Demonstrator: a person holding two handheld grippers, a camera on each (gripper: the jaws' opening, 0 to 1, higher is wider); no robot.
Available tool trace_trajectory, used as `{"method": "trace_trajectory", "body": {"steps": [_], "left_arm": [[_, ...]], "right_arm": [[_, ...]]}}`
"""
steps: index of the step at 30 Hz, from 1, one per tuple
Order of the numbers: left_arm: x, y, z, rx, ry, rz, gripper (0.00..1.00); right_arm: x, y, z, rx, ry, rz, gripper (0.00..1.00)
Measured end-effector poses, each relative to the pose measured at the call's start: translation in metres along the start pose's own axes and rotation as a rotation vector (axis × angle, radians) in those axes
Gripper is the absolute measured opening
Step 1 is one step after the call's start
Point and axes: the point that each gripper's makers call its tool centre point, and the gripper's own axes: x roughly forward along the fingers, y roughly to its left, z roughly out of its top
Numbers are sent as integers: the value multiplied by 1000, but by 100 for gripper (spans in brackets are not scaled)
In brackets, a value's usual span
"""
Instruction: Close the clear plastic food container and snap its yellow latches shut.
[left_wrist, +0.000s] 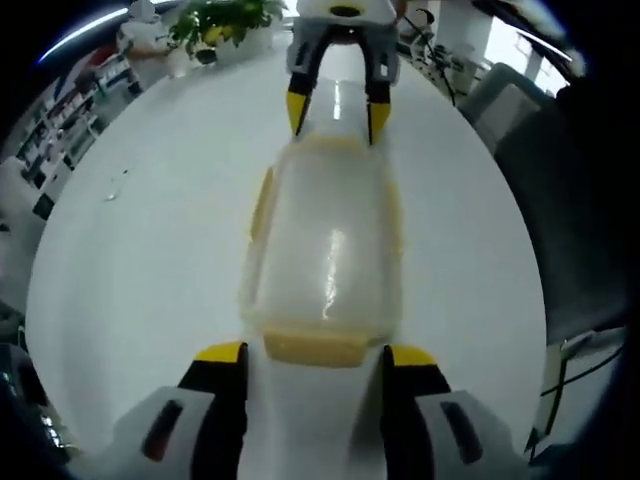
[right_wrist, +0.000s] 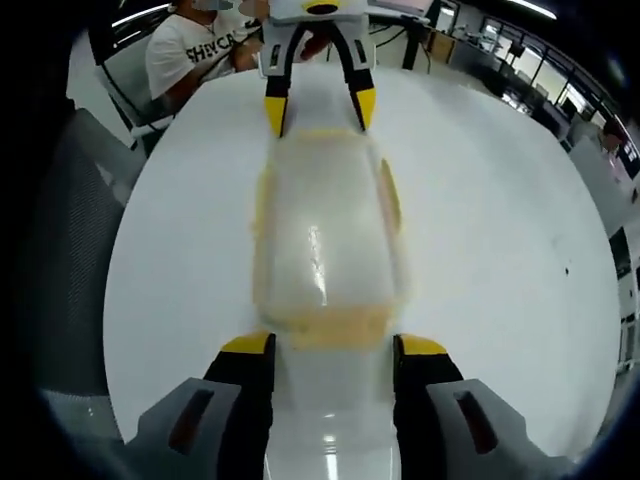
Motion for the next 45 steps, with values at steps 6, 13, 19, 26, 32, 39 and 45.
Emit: {"method": "trace_trajectory", "body": {"steps": [6, 13, 19, 26, 32, 39, 45], "left_arm": [[2, 2, -1, 27, 17, -6, 46], [4, 1, 2, 37, 18, -23, 42], [7, -3, 3, 41, 20, -54, 35], [7, -3, 3, 36, 41, -58, 34], [7, -3, 3, 41, 63, -62, 34], [6, -4, 3, 24, 49, -57, 34], [5, -6, 3, 15, 32, -47, 34]], "right_arm": [[4, -3, 4, -5, 5, 8, 43], [7, -2, 4, -23, 34, 33, 38], [10, -2, 3, -58, 84, 50, 38], [11, -2, 4, -74, 148, 53, 38], [11, -3, 3, -57, 160, 48, 38], [11, -3, 3, -58, 183, 49, 37], [10, -3, 2, -60, 178, 49, 37]]}}
